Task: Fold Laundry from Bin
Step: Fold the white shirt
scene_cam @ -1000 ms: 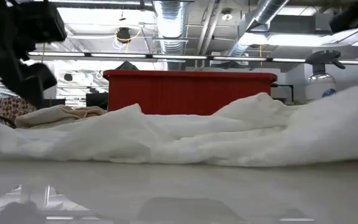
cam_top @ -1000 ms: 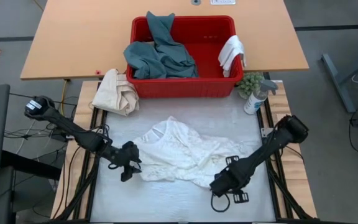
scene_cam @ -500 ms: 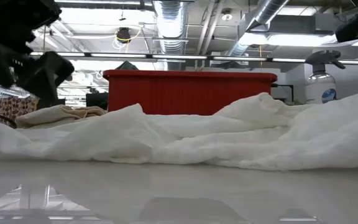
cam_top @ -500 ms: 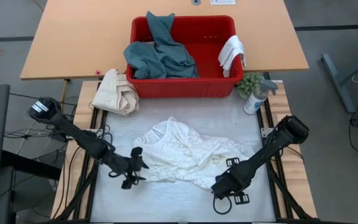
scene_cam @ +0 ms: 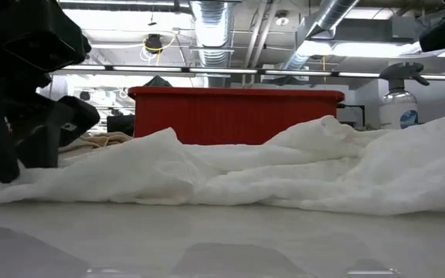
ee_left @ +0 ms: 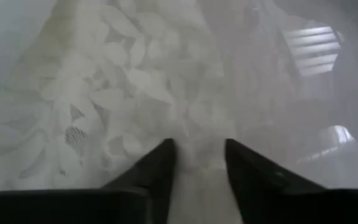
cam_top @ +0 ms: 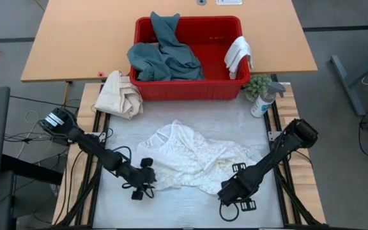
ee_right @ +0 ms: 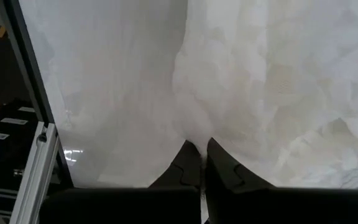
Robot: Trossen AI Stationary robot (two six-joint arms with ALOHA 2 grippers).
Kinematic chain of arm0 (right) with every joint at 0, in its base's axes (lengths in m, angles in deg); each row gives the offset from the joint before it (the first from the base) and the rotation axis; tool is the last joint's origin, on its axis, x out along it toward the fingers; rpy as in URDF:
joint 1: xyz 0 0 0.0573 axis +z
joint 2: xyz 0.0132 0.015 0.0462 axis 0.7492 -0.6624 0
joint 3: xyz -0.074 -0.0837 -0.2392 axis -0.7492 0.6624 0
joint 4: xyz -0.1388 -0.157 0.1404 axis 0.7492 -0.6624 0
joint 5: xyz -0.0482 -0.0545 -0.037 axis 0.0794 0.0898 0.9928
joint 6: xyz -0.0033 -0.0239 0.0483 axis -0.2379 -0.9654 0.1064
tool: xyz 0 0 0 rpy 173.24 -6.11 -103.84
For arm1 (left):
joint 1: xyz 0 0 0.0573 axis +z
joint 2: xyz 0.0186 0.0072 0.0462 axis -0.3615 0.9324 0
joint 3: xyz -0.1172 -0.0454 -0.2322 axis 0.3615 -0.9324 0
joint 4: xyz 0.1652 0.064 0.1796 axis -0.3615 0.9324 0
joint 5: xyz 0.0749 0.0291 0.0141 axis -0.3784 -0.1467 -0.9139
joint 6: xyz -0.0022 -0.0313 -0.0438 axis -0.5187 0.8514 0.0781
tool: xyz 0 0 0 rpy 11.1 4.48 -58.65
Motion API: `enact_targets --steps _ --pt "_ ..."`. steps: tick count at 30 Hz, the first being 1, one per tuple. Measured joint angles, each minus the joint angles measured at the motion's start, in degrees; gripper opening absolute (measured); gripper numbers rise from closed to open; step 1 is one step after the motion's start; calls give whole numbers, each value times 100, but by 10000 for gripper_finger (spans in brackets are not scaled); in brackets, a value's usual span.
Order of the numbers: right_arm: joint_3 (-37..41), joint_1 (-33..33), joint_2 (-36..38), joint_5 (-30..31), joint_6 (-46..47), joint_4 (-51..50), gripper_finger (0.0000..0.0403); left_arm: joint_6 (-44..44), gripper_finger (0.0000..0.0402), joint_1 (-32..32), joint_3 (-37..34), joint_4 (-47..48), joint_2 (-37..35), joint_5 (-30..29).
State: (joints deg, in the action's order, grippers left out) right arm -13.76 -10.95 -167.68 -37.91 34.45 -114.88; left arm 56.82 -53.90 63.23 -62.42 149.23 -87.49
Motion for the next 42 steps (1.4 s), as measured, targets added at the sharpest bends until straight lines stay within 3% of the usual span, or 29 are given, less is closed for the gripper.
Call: enact_targets --steps 3,5,11,17,25,33,37,42 --pt "0 30 0 -20 68 0 23 263 35 20 106 163 94 19" --pt "0 67 20 -154 80 -17 23 741 11 71 258 612 37 138" --pt "-238 229 411 -288 112 -131 23 1645 1 3 1194 2482 -1027 110" --pt "-523 328 1125 31 1116 -179 23 2311 0 -162 2378 4213 -2287 -1335" --pt "-1001 501 2171 2016 2154 3 23 2829 0 -238 4013 5261 -3240 -2815" --pt "-1720 518 2972 5257 2188 -8 23 1753 0 -243 5261 5300 -3333 -4124" --pt "-1836 2 3215 6171 1881 -329 23 1011 0 -163 5609 5303 -3341 -5178" --pt "-1836 -1355 3372 6893 1441 -1084 23 80 0 323 5741 5385 -3383 -5977"
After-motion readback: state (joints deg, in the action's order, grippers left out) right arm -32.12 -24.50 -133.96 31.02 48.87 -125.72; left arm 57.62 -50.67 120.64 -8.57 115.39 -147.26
